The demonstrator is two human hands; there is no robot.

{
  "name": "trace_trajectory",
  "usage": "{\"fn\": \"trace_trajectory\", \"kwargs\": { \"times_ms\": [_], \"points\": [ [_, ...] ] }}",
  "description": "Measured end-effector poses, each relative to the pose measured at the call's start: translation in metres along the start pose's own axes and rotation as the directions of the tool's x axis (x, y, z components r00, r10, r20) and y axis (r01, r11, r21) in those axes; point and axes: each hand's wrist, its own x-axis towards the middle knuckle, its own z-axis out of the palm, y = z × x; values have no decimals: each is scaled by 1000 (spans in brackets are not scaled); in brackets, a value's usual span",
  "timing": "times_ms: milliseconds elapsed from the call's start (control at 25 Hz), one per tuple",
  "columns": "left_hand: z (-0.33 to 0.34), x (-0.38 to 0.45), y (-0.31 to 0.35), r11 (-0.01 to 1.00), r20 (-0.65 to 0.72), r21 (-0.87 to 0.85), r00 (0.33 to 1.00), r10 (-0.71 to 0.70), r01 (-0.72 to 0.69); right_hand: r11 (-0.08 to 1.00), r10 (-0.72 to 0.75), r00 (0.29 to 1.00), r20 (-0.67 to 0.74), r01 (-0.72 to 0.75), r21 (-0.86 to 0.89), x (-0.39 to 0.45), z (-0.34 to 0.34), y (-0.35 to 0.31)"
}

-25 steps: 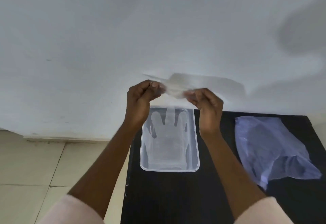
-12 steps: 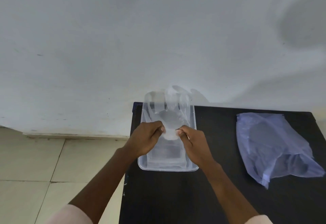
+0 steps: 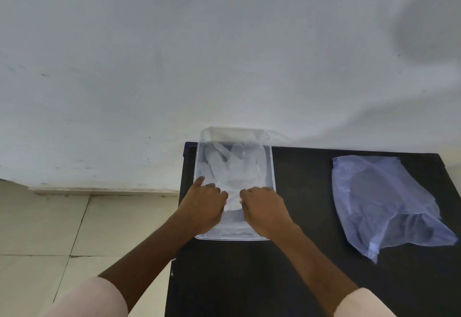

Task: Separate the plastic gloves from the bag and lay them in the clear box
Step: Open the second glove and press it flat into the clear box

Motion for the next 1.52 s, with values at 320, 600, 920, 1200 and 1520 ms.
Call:
{"fn": "trace_trajectory", "kwargs": {
  "times_ms": [320, 600, 920, 1200, 1520],
  "points": [
    [-7, -7, 5, 997, 191, 62, 981, 42, -55, 960, -39, 927, 373, 137, -242, 2, -3, 0],
    [-15, -12, 0, 977, 328, 109, 935, 139, -183, 932, -25, 836, 548, 218, -289, -1, -18, 0],
    [-15, -9, -5, 983, 307, 50, 940, 151, -175, 968, -82, 916, 394, 168, -188, 4, -23, -5],
    [-14, -8, 3, 976, 239, 184, 969, 68, -114, 984, -55, 859, 509, 133, -116, 1, -15, -14],
    [-20, -6, 5, 930, 196, 368, 979, -56, -20, 920, 153, 912, 380, 8, -391, 15, -7, -18]
  ]
}}
